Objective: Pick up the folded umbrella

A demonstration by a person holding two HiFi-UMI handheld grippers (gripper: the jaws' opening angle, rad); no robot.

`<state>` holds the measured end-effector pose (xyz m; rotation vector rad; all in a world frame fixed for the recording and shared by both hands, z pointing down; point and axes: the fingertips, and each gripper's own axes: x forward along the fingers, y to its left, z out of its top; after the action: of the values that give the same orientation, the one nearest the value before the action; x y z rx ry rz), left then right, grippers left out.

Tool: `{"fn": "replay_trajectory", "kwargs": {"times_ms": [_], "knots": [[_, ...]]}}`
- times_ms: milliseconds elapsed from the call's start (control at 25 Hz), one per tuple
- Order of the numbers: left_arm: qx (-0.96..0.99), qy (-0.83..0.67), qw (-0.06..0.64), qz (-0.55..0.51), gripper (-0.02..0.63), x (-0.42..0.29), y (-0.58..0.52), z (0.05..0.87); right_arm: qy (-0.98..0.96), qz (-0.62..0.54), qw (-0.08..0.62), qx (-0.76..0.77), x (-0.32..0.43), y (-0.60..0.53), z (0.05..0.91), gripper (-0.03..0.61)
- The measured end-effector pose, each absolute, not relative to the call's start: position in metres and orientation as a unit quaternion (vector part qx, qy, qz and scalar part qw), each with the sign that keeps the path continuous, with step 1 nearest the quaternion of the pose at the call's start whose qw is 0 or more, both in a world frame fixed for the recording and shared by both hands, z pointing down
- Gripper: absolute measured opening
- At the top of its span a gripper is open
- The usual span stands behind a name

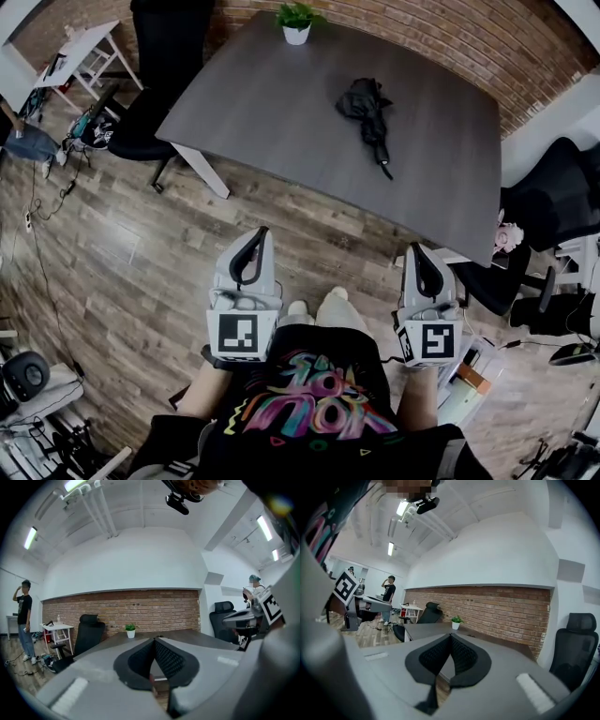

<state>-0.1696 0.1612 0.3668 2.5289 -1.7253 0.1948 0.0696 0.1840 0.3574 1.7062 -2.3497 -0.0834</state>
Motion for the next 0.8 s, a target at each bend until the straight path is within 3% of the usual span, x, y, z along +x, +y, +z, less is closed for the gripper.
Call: {"fn": "replay_trajectory", "kwargs": {"times_ms": [800], "knots": [[0.801,-0.591,0.054,0.081,0.000,-0.129,-0.018,0.377,-0.835,0.007,0.110,0.539,0.096,-0.018,0.384,0.003]]}}
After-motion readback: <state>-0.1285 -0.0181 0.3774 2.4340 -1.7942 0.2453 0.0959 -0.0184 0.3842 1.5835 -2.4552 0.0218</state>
